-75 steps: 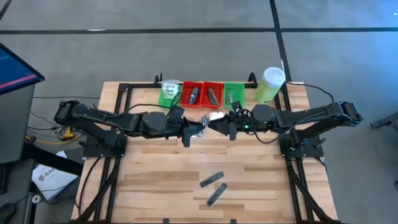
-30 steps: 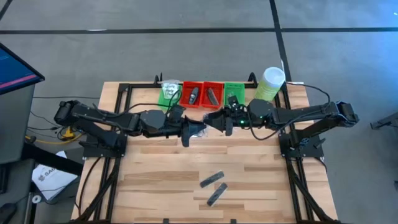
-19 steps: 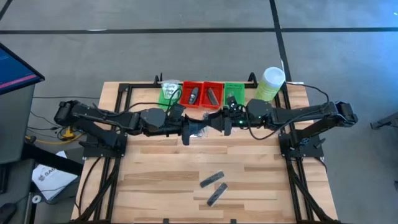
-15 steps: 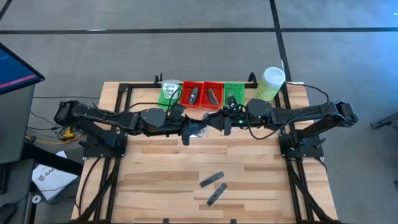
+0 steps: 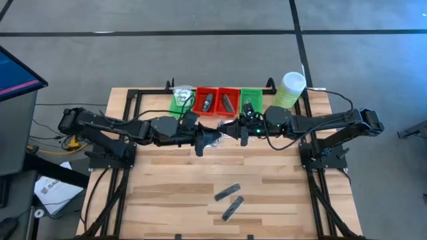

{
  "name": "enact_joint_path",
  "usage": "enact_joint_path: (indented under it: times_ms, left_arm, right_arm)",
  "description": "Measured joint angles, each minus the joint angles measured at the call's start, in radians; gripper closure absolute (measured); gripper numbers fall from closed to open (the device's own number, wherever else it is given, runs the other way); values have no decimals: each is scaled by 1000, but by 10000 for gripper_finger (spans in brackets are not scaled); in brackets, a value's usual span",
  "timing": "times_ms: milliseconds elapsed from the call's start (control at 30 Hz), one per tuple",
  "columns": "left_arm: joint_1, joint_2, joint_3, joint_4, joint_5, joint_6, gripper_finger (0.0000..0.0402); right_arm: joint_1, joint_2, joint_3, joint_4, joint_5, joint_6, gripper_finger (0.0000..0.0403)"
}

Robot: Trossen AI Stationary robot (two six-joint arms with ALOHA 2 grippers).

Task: Pick & Place Travel size toiletries
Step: Put the nail cutter into the right green basket

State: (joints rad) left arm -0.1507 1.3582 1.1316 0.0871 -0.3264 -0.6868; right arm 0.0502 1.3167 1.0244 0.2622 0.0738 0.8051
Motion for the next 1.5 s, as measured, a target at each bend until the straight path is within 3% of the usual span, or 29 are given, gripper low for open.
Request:
enact_joint_path:
  times_ms: [300,500,733,967,1167,1300,1500]
  left_arm:
    - [-24,-20,2,-2,10,0,213]
    - [-25,-32,2,-3,-20,-1,192]
    - [-24,-31,2,-4,-62,-21,196]
    - [-17,-31,2,-4,-120,63,209]
    - [6,-30,1,-5,-118,169,220]
    - [37,-58,0,-43,-61,249,227]
    - [105,-155,0,-188,-25,341,240]
  right_arm:
    - [-32,-35,-1,-99,0,15,354]
    - [-110,-89,-1,-256,1,18,354]
    - [-266,-120,-1,-510,0,17,354]
    - [-418,-77,-2,-575,-47,7,354]
    - [-517,7,-1,-602,-51,-9,354]
    - [-565,87,5,-619,-51,-19,354]
    - [-596,245,122,-774,-36,-99,354]
